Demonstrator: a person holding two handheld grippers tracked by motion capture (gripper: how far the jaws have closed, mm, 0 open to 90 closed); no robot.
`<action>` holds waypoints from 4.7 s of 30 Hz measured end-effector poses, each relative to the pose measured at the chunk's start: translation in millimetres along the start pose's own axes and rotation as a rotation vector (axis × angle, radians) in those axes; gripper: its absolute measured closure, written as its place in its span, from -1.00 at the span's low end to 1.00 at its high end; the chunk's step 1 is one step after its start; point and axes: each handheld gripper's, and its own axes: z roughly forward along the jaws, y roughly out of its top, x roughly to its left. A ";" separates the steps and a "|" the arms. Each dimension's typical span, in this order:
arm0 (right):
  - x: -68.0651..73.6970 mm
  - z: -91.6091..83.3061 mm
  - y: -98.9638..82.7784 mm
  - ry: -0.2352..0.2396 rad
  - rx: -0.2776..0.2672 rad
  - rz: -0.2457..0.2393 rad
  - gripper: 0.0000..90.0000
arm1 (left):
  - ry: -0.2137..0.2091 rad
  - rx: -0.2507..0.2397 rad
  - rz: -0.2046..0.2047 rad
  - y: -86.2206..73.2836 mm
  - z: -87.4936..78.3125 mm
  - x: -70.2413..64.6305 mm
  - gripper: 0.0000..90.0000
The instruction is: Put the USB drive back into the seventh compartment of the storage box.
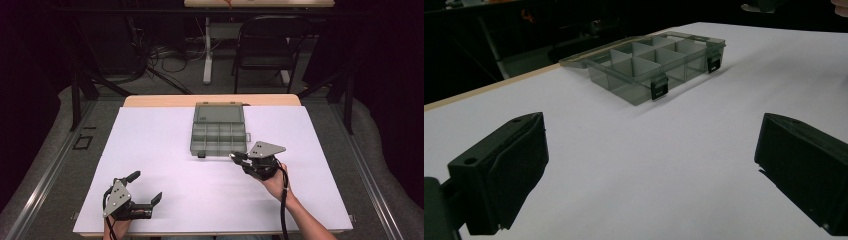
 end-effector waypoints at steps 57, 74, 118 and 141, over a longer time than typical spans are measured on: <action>-28.7 31.9 33.6 0.010 0.029 0.023 0.76 | 0.001 0.005 0.000 0.0 -0.4 0.0 -0.98; -40.4 42.1 34.6 -0.016 0.046 0.052 0.76 | 0.002 0.004 0.001 0.2 -0.6 -0.2 -0.98; -62.4 68.0 48.1 -0.007 0.153 0.030 0.76 | 0.009 -0.001 0.000 0.8 -1.2 -0.4 -0.98; -69.4 80.0 50.2 -0.016 0.205 0.023 0.76 | 0.013 -0.003 0.006 1.4 -1.9 -0.4 -0.98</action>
